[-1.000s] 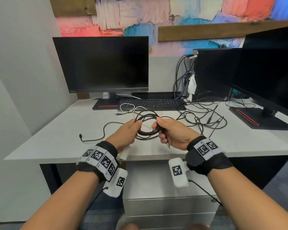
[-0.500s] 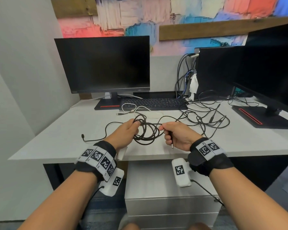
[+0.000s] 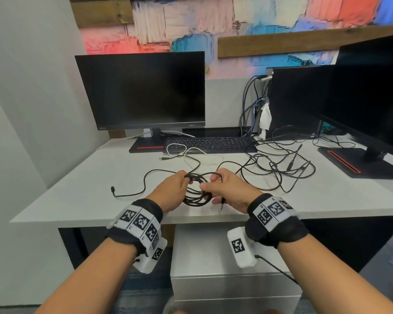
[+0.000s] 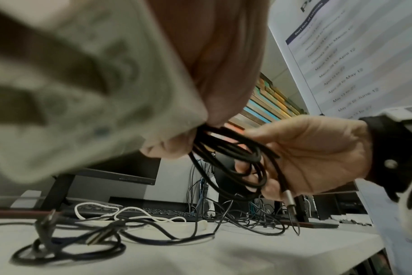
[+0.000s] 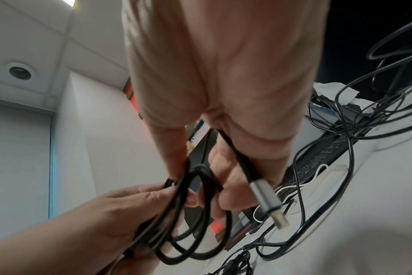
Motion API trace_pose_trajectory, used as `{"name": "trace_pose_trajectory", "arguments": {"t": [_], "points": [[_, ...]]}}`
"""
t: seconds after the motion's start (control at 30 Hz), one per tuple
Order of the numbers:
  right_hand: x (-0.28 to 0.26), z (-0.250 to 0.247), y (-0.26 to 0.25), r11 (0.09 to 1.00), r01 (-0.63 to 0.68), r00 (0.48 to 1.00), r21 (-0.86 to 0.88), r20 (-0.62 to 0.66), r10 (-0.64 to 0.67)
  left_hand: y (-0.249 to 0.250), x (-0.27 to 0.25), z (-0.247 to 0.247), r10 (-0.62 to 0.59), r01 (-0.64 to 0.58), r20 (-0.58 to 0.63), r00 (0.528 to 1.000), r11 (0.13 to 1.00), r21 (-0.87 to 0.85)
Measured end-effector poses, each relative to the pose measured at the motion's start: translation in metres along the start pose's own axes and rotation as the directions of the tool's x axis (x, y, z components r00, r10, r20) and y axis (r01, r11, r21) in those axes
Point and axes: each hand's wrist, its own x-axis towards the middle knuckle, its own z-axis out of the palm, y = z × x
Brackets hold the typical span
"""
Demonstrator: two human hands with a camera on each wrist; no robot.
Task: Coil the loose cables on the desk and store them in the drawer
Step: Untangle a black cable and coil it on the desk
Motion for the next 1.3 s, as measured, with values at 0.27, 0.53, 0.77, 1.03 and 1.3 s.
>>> {"name": "trace_pose_trajectory", "arguments": {"t": [0.27,0.53,0.77,1.03,1.3], "points": [[0.002,-0.001,-0.002,0.951,0.079,0.996,-0.298,-0.014,-0.087,-0.001,-0.001,-0.001,-0.032,0.061,0.088,0.996,0.935,-0.349],[0.002,0.001,-0.002,0.959,0.109,0.992,-0.262,-0.038,-0.123,0.005,-0.003,-0.004,-0.095,0.165,0.142,0.985,0.729,-0.664],[0.000,0.002,-0.003,0.895,0.132,0.990,-0.425,0.020,-0.137,0.006,-0.004,-0.006,-0.128,0.207,0.166,0.978,0.725,-0.657],[0.000,0.000,0.001,0.930,0.056,0.997,-0.363,-0.025,-0.070,0.003,0.001,-0.006,-0.059,0.062,0.019,0.998,0.934,-0.352],[-0.004,-0.013,-0.003,0.927,-0.003,1.000,-0.375,-0.003,0.002,-0.009,0.005,-0.005,-0.087,0.071,-0.081,0.993,0.981,-0.179]]}}
